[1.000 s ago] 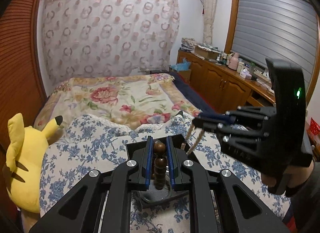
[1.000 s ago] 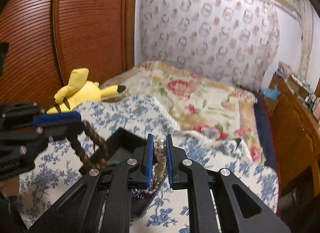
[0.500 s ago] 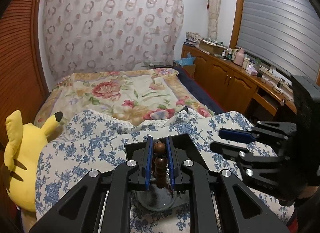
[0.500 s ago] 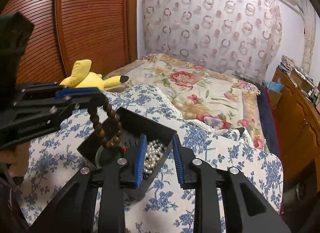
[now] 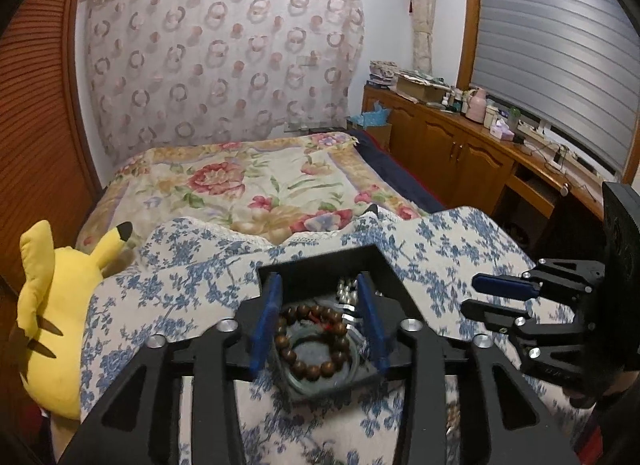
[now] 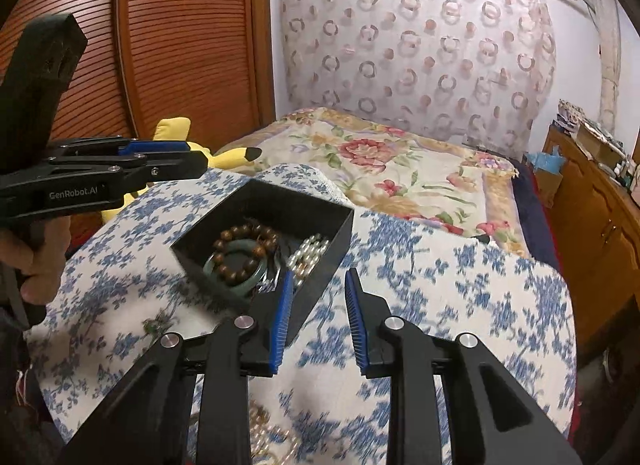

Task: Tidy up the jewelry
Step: 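Move the right tool to the red string bracelet and grasp it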

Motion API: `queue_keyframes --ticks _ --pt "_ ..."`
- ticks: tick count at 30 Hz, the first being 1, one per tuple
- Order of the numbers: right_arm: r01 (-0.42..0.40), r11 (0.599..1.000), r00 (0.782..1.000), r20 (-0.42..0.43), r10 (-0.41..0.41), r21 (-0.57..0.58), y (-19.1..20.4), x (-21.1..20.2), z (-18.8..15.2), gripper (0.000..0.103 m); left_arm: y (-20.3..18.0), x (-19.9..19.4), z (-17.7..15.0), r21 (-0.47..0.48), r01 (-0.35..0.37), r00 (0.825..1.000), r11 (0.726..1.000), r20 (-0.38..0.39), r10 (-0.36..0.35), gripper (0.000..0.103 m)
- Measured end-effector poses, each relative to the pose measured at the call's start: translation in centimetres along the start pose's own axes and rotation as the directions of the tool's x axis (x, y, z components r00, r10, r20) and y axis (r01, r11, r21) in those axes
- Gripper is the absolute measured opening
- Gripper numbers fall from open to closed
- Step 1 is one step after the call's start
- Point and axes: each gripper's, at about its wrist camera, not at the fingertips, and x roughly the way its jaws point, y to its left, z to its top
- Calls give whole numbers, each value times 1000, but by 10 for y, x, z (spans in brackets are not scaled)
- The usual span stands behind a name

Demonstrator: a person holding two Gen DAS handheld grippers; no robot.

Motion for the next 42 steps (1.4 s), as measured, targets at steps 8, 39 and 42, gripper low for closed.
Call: queue_keyframes --ticks 8,39,42 --pt "-32 999 999 4 32 17 11 -18 -30 36 4 -17 -40 18 12 1000 1000 -28 -12 75" --pt "-109 994 988 -110 109 2 59 -53 -127 36 1 5 -144 74 4 968 997 -252 15 93" --pt "-123 992 982 -145 118 -23 66 -46 -131 36 0 7 -145 88 -4 967 996 -255 27 95"
